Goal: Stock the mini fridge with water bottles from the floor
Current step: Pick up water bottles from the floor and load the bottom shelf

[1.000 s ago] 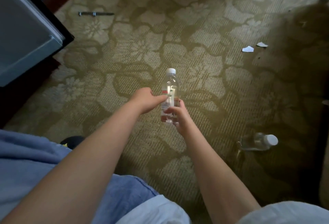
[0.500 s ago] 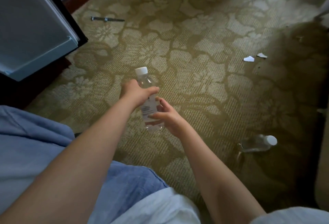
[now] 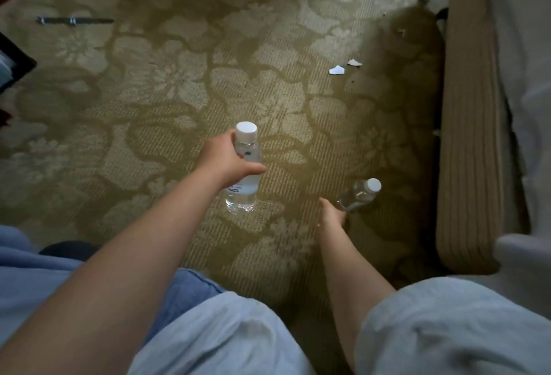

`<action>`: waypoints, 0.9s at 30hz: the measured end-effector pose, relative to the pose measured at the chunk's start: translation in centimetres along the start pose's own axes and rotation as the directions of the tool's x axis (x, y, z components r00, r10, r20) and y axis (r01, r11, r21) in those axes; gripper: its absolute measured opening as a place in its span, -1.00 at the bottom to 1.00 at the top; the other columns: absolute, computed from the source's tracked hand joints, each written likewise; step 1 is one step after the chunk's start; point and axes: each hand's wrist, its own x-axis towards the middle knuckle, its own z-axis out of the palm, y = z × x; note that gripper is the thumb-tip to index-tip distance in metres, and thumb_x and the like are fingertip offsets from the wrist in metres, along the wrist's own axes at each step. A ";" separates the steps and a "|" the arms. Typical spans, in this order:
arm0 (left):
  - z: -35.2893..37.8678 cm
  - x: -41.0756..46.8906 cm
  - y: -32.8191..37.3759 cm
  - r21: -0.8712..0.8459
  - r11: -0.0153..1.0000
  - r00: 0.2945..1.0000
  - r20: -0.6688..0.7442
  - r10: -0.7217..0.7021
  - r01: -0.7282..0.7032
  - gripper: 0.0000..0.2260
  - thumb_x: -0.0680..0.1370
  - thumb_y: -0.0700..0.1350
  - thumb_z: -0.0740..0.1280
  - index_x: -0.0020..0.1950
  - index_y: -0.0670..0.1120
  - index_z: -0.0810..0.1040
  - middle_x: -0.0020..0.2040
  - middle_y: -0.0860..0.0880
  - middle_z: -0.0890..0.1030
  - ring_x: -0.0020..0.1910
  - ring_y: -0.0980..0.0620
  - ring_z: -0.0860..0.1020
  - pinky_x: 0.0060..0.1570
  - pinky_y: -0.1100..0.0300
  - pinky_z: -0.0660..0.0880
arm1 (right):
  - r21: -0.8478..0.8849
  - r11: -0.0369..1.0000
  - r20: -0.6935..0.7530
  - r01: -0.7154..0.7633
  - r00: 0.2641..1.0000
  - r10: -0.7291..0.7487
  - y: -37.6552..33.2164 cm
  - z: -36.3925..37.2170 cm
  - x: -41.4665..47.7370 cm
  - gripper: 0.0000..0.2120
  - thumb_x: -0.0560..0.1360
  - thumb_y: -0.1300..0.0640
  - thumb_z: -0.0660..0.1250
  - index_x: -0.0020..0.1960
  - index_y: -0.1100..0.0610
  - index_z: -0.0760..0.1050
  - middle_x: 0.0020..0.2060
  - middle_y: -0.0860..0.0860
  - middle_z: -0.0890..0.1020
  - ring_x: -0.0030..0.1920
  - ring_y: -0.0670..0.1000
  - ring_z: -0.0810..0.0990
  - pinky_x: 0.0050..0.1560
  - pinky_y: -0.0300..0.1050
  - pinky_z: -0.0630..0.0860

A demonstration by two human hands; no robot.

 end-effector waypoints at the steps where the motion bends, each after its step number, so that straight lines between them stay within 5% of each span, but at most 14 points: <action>1: 0.4 0.0 0.3 0.028 1.000 1.000 0.008 0.002 -0.003 -0.41 0.26 0.02 0.59 0.22 -0.04 0.48 0.10 -0.01 0.59 0.04 0.00 0.54 0.05 0.14 0.46 | 0.014 1.000 -0.019 0.010 1.000 -0.010 -0.5 -1.0 0.4 -0.22 0.40 0.07 0.48 0.50 0.06 0.17 0.37 0.13 0.42 0.33 0.20 0.43 0.36 0.17 0.36; 5: 1.7 0.0 1.2 0.129 0.991 0.999 0.034 0.030 -0.034 -0.37 0.26 0.04 0.58 0.26 -0.05 0.46 0.15 -0.05 0.59 0.11 -0.06 0.55 0.11 0.06 0.49 | 0.023 0.996 -0.082 0.082 0.993 -0.080 -2.4 -3.0 1.8 -0.04 0.40 0.13 0.49 0.57 0.03 -0.08 0.50 0.16 0.18 0.48 0.22 0.20 0.46 0.19 0.15; 9: 2.6 0.2 1.5 0.202 0.978 0.999 0.028 0.044 -0.049 -0.37 0.28 0.06 0.57 0.27 -0.06 0.45 0.16 -0.06 0.58 0.13 -0.08 0.53 0.05 0.11 0.43 | 0.051 0.982 -0.062 0.180 0.982 -0.177 -3.3 -3.2 3.1 0.01 0.35 0.23 0.52 0.56 -0.06 -0.06 0.51 0.13 0.17 0.50 0.20 0.18 0.46 0.22 0.17; 15: 3.2 0.3 1.6 0.245 0.968 0.998 0.044 0.042 -0.051 -0.34 0.27 0.08 0.57 0.28 -0.07 0.43 0.17 -0.07 0.58 0.13 -0.08 0.54 0.12 0.04 0.48 | 0.045 0.955 -0.145 0.294 0.948 -0.285 -4.0 -2.1 3.6 -0.32 0.38 0.27 0.49 0.41 0.12 0.28 0.33 0.12 0.45 0.36 0.14 0.42 0.39 0.04 0.32; 20: 3.2 0.1 1.7 0.231 0.971 0.997 0.053 0.051 -0.062 -0.36 0.28 0.07 0.57 0.27 -0.07 0.43 0.17 -0.06 0.58 0.13 -0.07 0.54 0.14 0.02 0.48 | -0.044 0.939 -0.139 0.340 0.929 -0.343 -3.5 -1.8 3.0 -0.42 0.40 0.26 0.47 0.36 0.14 0.34 0.31 0.12 0.48 0.36 0.12 0.43 0.35 0.01 0.33; 27: 1.1 0.5 0.7 0.124 0.992 0.999 -0.008 0.036 -0.035 -0.35 0.28 0.05 0.57 0.29 -0.06 0.43 0.17 -0.03 0.58 0.10 -0.02 0.54 0.13 0.05 0.48 | -0.078 0.887 0.077 0.456 0.889 -0.450 -2.4 2.7 -0.3 -0.64 0.38 0.20 0.51 0.05 0.07 0.40 0.02 0.00 0.57 0.06 0.03 0.55 0.13 -0.06 0.48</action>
